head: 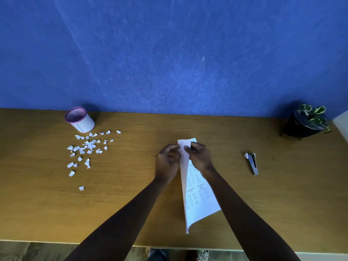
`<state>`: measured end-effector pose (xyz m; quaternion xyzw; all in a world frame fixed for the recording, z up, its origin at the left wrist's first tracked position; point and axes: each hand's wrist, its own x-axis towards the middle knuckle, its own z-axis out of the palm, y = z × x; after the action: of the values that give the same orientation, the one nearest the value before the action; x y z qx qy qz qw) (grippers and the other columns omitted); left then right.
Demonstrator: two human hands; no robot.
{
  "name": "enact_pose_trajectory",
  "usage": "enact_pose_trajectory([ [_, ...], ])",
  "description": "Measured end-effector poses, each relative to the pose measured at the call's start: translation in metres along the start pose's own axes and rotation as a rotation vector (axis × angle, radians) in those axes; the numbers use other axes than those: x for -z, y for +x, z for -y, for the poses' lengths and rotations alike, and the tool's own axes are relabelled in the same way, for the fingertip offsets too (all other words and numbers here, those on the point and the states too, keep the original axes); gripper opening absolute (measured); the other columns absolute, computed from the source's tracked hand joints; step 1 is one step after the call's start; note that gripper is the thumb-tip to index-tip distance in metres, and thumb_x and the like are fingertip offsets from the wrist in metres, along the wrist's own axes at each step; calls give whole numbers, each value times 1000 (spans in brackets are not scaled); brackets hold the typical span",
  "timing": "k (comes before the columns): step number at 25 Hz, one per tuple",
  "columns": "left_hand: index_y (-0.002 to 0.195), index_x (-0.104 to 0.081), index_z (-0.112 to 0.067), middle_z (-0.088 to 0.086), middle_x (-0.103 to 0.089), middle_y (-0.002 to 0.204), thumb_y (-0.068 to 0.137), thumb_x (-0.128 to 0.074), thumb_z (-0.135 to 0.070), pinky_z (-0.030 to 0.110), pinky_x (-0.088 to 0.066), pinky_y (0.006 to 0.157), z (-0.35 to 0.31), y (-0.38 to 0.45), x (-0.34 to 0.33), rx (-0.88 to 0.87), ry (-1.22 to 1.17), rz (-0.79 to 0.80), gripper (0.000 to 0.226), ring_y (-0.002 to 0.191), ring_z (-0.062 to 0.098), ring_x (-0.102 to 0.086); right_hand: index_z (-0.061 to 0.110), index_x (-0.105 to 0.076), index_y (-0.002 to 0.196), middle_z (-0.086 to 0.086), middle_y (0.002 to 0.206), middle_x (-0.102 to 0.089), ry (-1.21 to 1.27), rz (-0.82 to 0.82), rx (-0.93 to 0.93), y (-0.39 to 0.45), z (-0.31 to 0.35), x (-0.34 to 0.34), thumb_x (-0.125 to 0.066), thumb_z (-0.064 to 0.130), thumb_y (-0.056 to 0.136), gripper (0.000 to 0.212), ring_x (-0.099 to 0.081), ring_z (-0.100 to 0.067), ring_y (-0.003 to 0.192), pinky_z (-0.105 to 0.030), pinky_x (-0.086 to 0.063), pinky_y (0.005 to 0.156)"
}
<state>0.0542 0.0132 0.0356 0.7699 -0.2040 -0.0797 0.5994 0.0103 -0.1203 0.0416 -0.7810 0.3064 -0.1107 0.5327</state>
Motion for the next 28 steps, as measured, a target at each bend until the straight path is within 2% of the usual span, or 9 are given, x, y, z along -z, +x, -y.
enact_pose_trajectory([
  [2,122,-64,-13,-4,-65,120,90,-70,-19,4,-48,74,-1,9,7,9,48,1,33,105,-2,-60,-1,-57,73,-11,62,-53,24,81,36,0,-4,6,-63,27,90,33,-49,-27,57,-33,-39,61],
  [4,127,-61,-16,-3,-59,128,90,-69,-25,4,-44,84,-4,19,14,9,137,54,39,118,5,-50,4,-71,95,-14,83,-71,52,162,76,-2,-1,11,-61,26,94,24,-67,-35,75,-33,-47,64],
  [5,125,-63,-17,-3,-60,127,90,-68,-31,12,-46,92,-4,24,16,-15,193,87,38,120,9,-48,7,-72,102,-12,90,-74,77,200,97,-3,3,15,-60,23,96,21,-70,-32,82,-31,-49,66],
  [7,115,-70,-22,-7,-66,117,86,-63,-45,42,-47,100,-4,32,22,-62,281,146,37,117,14,-52,9,-72,108,-8,96,-76,118,267,134,-5,10,22,-59,17,97,19,-73,-24,85,-23,-52,67],
  [10,97,-74,-29,-17,-70,98,82,-59,-56,54,-44,98,-5,43,29,-23,279,218,34,109,16,-58,9,-72,111,-4,99,-76,187,312,118,-4,13,30,-62,14,95,19,-74,-18,88,-24,-57,71],
  [14,83,-73,-32,-16,-71,90,79,-65,-53,42,-44,96,-13,47,33,76,269,267,23,107,15,-57,7,-72,112,-7,103,-76,240,307,67,-3,12,34,-69,13,90,24,-74,-24,94,-37,-59,81],
  [17,81,-76,-16,-2,-74,89,83,-76,-33,27,-48,72,-22,45,32,209,77,271,17,92,19,-66,4,-72,112,-11,103,-76,266,320,57,-5,17,37,-69,11,89,24,-74,-26,94,-32,-59,77],
  [19,83,-77,-13,3,-74,89,83,-77,-29,28,-48,65,-26,44,31,268,24,268,15,85,20,-68,4,-71,113,-9,104,-76,250,331,67,-8,22,39,-69,12,90,25,-75,-22,92,-28,-59,74],
  [28,87,-76,-11,0,-71,91,84,-74,-26,26,-51,62,-37,42,26,353,28,231,16,83,17,-70,4,-71,112,-8,103,-76,246,341,82,-11,27,43,-68,12,90,24,-75,-19,89,-25,-59,70],
])
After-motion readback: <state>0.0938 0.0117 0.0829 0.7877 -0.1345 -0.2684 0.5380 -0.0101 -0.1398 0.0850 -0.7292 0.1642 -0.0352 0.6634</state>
